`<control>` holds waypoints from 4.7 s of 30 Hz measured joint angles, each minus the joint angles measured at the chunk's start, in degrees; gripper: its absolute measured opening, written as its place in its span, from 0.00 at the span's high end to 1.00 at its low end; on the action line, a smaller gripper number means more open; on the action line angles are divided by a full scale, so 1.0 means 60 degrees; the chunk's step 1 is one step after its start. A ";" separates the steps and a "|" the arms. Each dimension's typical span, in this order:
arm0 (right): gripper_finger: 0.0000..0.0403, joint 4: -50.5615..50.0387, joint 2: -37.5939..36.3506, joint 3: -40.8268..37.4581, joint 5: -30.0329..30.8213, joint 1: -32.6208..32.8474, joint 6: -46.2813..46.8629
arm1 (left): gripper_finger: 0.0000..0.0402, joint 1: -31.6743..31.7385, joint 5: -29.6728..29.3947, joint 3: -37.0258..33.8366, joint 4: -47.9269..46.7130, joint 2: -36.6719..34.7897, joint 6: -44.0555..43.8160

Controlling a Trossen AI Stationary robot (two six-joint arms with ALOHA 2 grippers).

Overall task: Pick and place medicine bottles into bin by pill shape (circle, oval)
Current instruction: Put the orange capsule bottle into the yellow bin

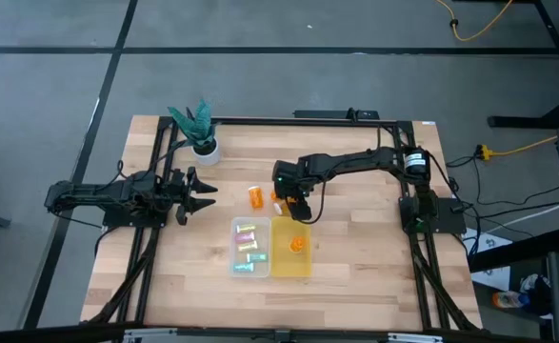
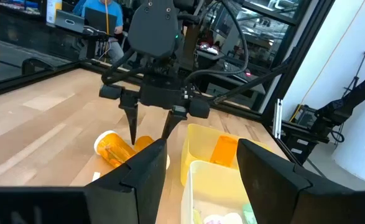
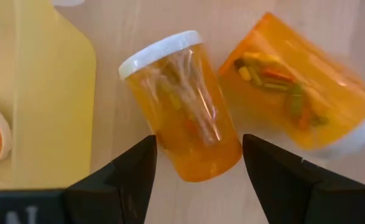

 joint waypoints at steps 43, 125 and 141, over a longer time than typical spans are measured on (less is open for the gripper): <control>0.53 -0.0179 -0.1459 -0.0011 -0.0056 0.0949 0.2406 | 0.53 0.0000 0.0000 -0.0002 0.0000 0.0000 -0.0007; 0.40 0.2437 -0.0461 -0.0001 -0.0287 -0.0544 -0.1035 | 0.53 -0.0001 0.0000 -0.0004 0.0002 0.0000 -0.0004; 0.40 0.1777 0.0464 -0.0014 0.0376 -0.0860 -0.1139 | 0.53 -0.0003 -0.0004 -0.0004 0.0003 0.0000 -0.0007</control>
